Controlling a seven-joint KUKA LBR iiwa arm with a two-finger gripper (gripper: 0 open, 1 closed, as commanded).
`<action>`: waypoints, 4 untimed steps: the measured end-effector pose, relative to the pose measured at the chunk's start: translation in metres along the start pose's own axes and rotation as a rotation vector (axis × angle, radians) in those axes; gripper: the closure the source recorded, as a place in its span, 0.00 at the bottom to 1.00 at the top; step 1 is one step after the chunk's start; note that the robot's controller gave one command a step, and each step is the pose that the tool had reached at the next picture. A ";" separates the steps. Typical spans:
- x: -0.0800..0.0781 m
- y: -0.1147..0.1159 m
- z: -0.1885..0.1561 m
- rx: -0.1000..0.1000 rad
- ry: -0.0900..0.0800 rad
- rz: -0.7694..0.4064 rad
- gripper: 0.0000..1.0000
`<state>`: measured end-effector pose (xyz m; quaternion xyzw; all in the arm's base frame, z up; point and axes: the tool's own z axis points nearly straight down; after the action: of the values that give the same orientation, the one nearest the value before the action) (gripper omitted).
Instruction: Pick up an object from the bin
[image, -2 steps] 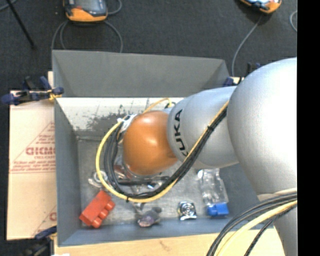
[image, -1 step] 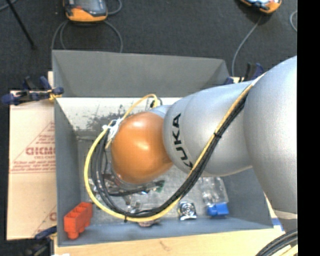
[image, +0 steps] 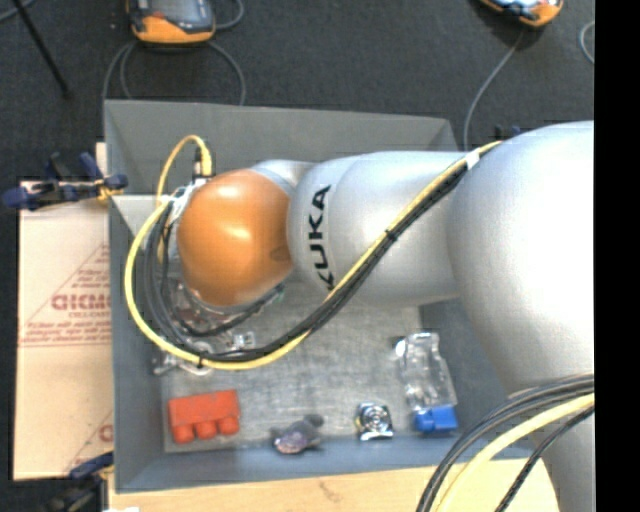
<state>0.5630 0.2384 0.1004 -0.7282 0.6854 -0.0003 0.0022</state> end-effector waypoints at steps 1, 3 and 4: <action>-0.001 0.042 0.015 -0.006 0.000 0.045 0.00; 0.045 0.089 0.004 -0.002 0.003 -0.982 0.00; 0.070 0.082 -0.057 -0.004 0.000 -1.246 0.00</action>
Offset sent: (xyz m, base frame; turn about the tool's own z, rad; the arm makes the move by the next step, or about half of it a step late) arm -0.0403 -0.0017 -0.0146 0.0461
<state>0.4853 0.1636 0.1570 -0.9913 0.1320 -0.0004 0.0004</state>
